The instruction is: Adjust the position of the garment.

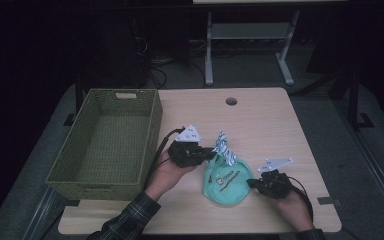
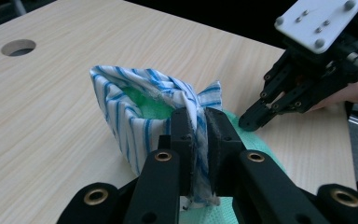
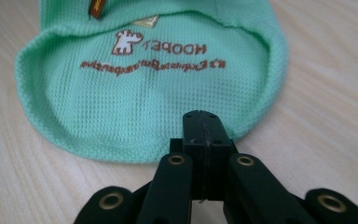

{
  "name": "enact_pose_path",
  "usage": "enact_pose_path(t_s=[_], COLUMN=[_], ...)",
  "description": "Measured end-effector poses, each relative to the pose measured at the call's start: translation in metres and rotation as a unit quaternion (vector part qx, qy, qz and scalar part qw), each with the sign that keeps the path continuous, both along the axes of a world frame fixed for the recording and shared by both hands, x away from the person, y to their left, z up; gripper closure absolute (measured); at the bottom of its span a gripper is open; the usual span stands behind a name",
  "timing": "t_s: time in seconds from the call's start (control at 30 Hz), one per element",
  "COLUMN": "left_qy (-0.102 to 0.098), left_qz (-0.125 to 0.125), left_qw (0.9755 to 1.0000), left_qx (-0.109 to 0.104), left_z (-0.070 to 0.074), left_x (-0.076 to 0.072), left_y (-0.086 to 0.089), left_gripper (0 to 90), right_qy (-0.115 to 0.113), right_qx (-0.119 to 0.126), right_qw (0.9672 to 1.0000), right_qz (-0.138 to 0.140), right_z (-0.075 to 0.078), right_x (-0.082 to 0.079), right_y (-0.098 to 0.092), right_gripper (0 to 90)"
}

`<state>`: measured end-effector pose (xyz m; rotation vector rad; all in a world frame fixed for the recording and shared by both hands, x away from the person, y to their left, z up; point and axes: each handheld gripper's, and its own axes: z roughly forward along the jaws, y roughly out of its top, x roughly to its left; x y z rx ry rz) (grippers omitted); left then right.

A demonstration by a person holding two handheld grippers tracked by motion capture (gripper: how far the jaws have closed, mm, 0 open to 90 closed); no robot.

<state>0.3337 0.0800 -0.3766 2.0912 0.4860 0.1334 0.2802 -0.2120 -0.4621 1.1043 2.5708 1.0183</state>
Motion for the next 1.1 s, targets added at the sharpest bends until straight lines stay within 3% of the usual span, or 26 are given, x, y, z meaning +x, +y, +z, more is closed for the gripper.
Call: enact_pose_path(t_s=[0.3,0.6,0.73,0.83,0.93,1.1], left_qy=[0.011,0.029,0.039,0.051,0.047,0.038], left_qz=[-0.051,-0.082,-0.084,-0.081,-0.074,-0.041], left_qw=[0.9986,0.9961,0.9956,0.9954,0.9961,0.9984], left_qx=[0.008,0.018,0.015,-0.005,-0.014,-0.007], left_z=[-0.014,-0.029,-0.032,-0.028,-0.021,-0.018], left_x=[-0.014,-0.023,-0.022,-0.021,-0.018,-0.007], left_y=[-0.015,-0.032,-0.033,-0.030,-0.026,-0.017], left_gripper=[82.0,81.3,76.6,67.1,60.0,65.7], right_qy=[0.009,0.007,0.003,-0.001,-0.010,-0.014], right_qx=[0.002,0.002,0.002,0.007,0.013,0.028], right_qw=[1.0000,1.0000,1.0000,1.0000,0.9999,0.9994], right_qz=[0.002,0.002,-0.001,-0.005,-0.003,0.010], right_z=[-0.001,-0.001,0.001,0.004,0.007,0.013], right_x=[0.003,0.004,0.003,0.003,0.002,-0.003], right_y=[0.001,0.001,-0.001,-0.004,-0.007,-0.001], right_gripper=[89.8,89.8,89.8,89.8,89.8,89.8])
